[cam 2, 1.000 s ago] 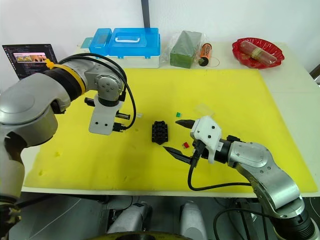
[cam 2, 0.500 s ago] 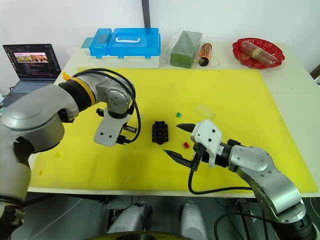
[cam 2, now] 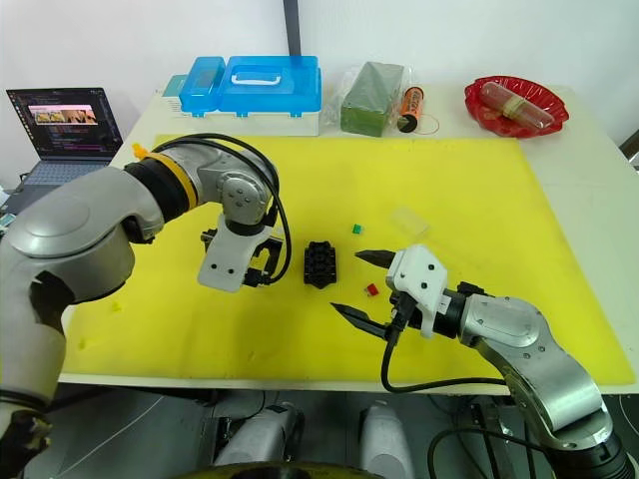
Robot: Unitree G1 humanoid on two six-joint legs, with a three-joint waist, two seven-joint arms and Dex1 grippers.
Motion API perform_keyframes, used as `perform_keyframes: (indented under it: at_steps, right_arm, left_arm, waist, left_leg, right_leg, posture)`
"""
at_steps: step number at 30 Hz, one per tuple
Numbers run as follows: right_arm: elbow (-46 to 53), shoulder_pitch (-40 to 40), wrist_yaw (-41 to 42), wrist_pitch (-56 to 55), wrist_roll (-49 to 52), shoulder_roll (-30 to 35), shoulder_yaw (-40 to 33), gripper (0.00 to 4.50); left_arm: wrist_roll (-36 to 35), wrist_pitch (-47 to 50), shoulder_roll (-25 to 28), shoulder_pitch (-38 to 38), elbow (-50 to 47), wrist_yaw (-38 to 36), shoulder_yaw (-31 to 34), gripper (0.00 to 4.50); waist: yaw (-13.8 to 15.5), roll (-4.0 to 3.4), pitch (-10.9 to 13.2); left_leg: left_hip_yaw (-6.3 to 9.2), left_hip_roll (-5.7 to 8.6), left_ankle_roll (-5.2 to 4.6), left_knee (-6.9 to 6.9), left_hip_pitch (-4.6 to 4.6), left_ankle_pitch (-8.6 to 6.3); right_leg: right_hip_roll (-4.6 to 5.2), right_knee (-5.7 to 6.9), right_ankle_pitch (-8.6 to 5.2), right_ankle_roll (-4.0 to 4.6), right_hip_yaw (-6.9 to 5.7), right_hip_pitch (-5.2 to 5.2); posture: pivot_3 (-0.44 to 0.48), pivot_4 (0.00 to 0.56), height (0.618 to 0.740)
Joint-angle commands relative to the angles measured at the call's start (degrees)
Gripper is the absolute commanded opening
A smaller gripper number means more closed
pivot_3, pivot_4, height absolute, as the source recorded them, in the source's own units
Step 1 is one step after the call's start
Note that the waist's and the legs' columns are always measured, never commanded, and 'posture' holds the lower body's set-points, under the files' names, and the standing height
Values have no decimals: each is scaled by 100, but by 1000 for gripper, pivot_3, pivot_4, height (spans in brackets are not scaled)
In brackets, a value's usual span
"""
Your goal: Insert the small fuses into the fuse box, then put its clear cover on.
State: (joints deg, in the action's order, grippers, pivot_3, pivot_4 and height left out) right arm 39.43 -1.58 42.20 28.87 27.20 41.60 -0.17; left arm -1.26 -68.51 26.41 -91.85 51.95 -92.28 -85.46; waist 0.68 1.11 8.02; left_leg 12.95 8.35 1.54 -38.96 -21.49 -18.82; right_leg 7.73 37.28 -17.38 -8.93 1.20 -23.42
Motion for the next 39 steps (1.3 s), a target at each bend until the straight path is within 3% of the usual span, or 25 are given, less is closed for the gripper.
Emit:
perform_keyframes:
  at_steps: [1,5,10,13,16,19,23,28,30,33,36,39]
  right_arm:
    - [-15,-168,90,-152,-18,-19,4,4500]
    - [-48,-246,118,-140,9,-8,-9,4500]
    - [-60,-385,131,-57,76,14,-56,4500]
    - [-54,-417,159,-43,98,31,-73,4500]
    - [-97,-508,207,-48,92,6,-10,4500]
    - [-160,-605,274,-61,75,-28,79,4500]
    - [-207,-716,335,-54,96,-42,133,4500]
    - [-328,-1011,381,-22,95,-114,266,4500]
    - [-369,-1127,403,-26,73,-163,351,4500]
    - [-474,-1280,473,-69,6,-209,473,4500]
    - [-554,-1375,493,-101,-58,-250,552,4500]
    - [-571,-1416,483,-114,-67,-299,580,4500]
  left_arm:
    - [-919,889,72,-271,91,-22,584,4447]
    - [-2041,3089,463,-194,3,-22,1299,4447]
    - [-3620,6788,1573,283,-1046,-22,2291,4447]
    - [-3744,9265,1916,489,-1426,-22,2998,4447]
    - [-4513,11576,2261,953,-1617,134,4261,4447]
    - [-5289,12943,2507,1804,-1887,1148,5956,4447]
    - [-6116,13564,2600,3297,-3056,2787,8152,4447]
    - [-7189,14783,2406,5144,-3931,4427,10033,4447]
    - [-7991,15106,2312,5814,-4140,5039,10746,4447]
    - [-9237,15127,2184,7035,-4291,6226,11419,4447]
    - [-10716,14636,2156,8058,-4263,7327,11548,4447]
    - [-11174,14525,2038,8975,-4592,7620,11694,4447]
  waist:
    - [-15,-1,-1]
    - [-73,-4,-2]
    - [-264,-9,-5]
    - [-292,-10,-4]
    - [-325,-10,-4]
    - [-344,-12,-5]
    - [-337,-14,-7]
    - [-303,-13,-9]
    - [-312,-15,-12]
    - [-312,-15,-13]
    - [-298,-17,-15]
    - [-261,-18,-16]
  left_leg:
    - [0,0,0,0,1,0]
    - [4,0,-1,2,2,0]
    - [9,-3,-1,2,8,0]
    - [19,-2,-1,0,4,0]
    - [21,7,-1,0,5,-1]
    - [13,4,-1,-4,17,-1]
    - [7,2,0,-6,12,-1]
    - [-1,2,1,-9,8,-1]
    - [-5,0,1,-8,11,-1]
    - [-8,-3,1,-6,11,-1]
    - [-8,-4,2,-1,14,-1]
    - [-12,-4,2,1,17,-2]
  right_leg:
    - [0,1,0,0,0,0]
    - [0,3,0,0,2,-1]
    - [-5,12,-1,1,11,-14]
    - [-6,38,-1,1,9,-18]
    - [-7,54,-1,1,4,-22]
    - [-6,74,-1,1,4,-33]
    - [-1,89,2,8,14,-77]
    - [0,89,16,30,19,-91]
    - [0,90,18,33,20,-92]
    - [2,90,21,37,22,-94]
    - [3,87,23,42,25,-94]
    - [2,86,29,52,28,-95]
  posture:
    - [0,150,740]
    - [0,150,740]
    - [0,150,740]
    - [0,150,740]
    - [0,150,740]
    - [0,150,740]
    - [0,150,740]
    - [0,150,740]
    - [0,150,740]
    - [0,150,740]
    - [0,150,740]
    - [0,150,740]
